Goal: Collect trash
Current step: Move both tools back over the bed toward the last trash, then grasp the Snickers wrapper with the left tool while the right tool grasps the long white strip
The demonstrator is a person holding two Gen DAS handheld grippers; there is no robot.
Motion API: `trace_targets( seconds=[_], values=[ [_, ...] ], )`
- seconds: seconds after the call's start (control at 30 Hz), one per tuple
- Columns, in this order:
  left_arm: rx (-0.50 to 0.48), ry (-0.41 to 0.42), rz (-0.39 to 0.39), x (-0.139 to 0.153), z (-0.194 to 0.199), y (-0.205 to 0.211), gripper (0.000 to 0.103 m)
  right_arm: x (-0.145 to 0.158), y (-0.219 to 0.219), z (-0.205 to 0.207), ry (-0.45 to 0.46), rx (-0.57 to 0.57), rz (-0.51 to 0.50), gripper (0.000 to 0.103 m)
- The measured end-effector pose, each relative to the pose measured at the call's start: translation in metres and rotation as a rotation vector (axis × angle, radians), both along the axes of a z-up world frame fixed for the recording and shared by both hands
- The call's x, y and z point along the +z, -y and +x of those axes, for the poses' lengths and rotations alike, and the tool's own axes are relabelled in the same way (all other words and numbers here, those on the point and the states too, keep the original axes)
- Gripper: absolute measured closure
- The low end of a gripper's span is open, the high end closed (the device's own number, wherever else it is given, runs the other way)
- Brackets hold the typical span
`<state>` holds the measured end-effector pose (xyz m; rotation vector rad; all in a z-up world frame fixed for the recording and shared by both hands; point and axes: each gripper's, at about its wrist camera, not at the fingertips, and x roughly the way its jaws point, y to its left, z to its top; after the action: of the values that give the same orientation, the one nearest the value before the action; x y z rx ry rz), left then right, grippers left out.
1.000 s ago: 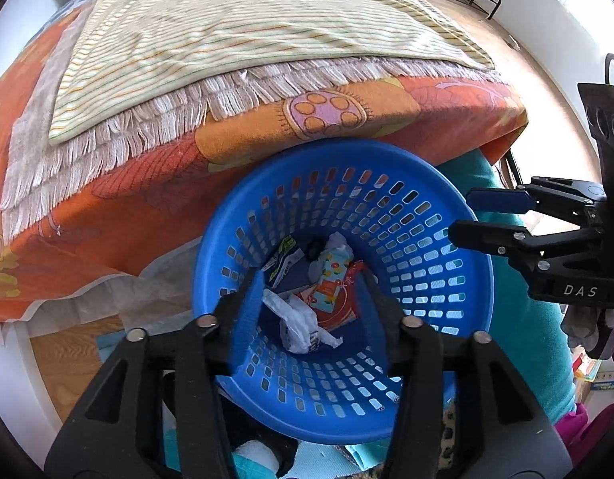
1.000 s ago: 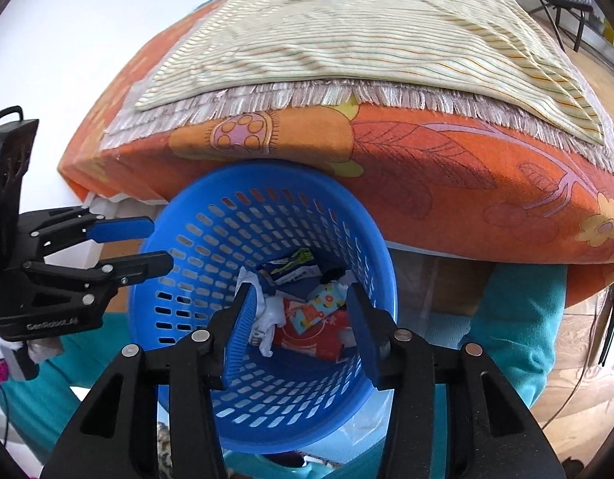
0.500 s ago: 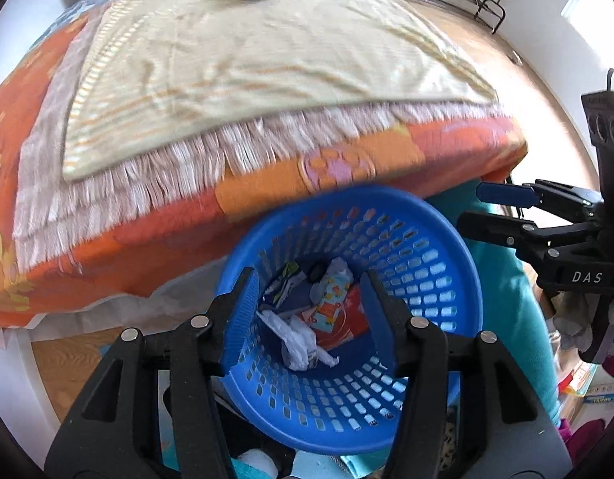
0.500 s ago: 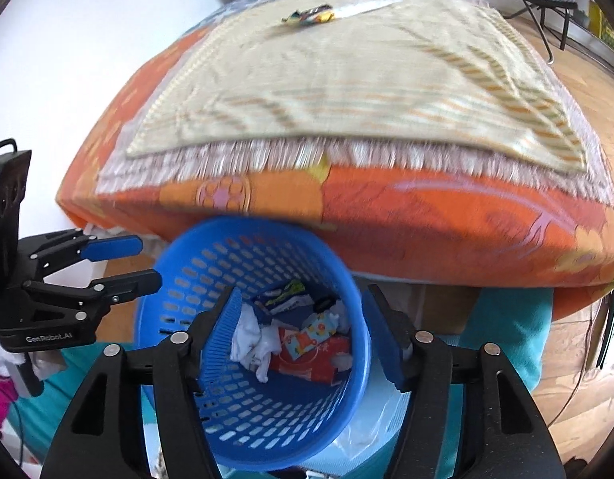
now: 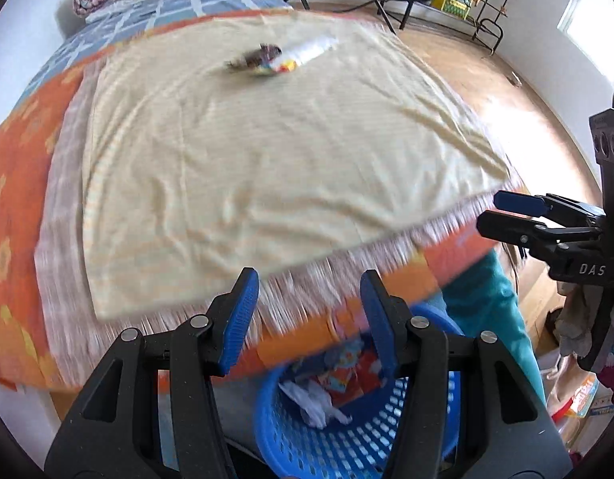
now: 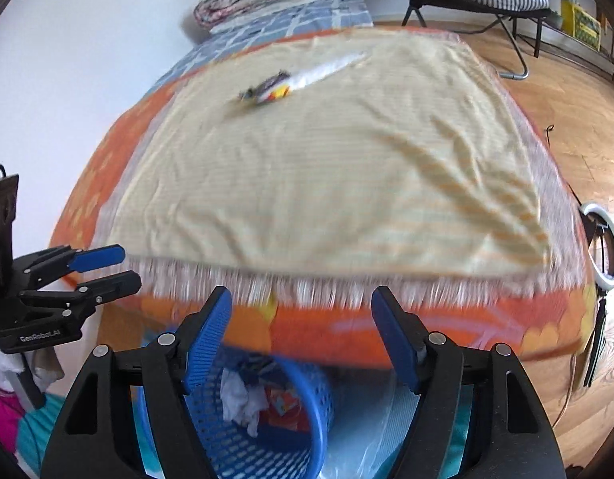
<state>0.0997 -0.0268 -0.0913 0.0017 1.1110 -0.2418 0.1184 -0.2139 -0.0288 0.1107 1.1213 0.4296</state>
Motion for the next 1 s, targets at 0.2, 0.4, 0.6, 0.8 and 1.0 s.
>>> trace_targets(
  seconds=[0.2, 0.4, 0.6, 0.8, 1.0],
  values=[
    [0.025, 0.038, -0.031, 0.016, 0.054, -0.012, 0.048, 0.017, -0.006, 0.048, 0.033, -0.026, 0.042, 0.031],
    [0.049, 0.06, -0.071, 0.022, 0.112, -0.021, 0.048, 0.023, -0.008, 0.102, 0.048, -0.062, 0.107, 0.031],
    [0.05, 0.055, -0.078, 0.012, 0.163, -0.023, 0.048, 0.008, -0.009, 0.154, 0.013, -0.112, 0.164, 0.031],
    [0.068, 0.056, -0.104, -0.001, 0.21, -0.026, 0.048, -0.009, -0.012, 0.193, -0.029, -0.14, 0.207, 0.031],
    [0.069, 0.042, -0.124, -0.015, 0.248, -0.02, 0.049, -0.024, -0.017, 0.224, -0.062, -0.161, 0.247, 0.031]
  ],
)
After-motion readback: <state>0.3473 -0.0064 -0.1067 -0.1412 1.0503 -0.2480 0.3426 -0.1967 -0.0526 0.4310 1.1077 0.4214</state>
